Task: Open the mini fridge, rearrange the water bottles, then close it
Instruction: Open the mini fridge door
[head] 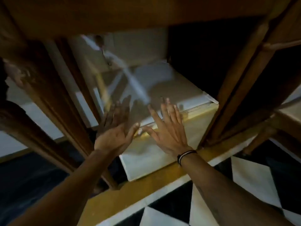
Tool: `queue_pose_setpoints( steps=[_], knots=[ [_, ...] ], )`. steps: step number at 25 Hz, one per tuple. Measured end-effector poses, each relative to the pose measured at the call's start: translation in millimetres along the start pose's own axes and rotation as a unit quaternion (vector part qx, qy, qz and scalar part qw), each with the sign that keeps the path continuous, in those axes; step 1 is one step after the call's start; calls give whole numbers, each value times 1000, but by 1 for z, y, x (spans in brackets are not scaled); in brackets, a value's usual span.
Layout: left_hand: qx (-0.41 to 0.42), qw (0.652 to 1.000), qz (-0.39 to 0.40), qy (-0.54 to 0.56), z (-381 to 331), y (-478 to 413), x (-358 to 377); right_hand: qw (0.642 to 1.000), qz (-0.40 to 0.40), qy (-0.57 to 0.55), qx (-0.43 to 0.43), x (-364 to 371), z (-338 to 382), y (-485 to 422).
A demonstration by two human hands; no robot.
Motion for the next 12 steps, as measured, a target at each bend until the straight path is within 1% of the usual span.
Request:
queue_pose_setpoints(
  steps=[2, 5, 7, 12],
  knots=[
    [2, 999, 37, -23, 8, -20, 29, 1000, -18, -17, 14, 23, 8, -3],
    [-7, 999, 49, -14, 20, -51, 58, 997, -82, 1, 4, 58, 8, -10],
    [-18, 998, 57, -6, 23, -48, 62, 996, -93, 4, -1, 61, 4, -4],
    [-6, 997, 74, -2, 17, -44, 49, 999, -47, 6, -2, 54, 6, 1]
  ],
)
Point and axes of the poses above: each hand's wrist, its own y-axis away from the middle knuckle, its own x-axis out of the palm, z = x × y, the point moved 2 cm from there along -y, towards the middle knuckle, and after that the axes turned 10 degrees about -z, right-handed, at the moved point
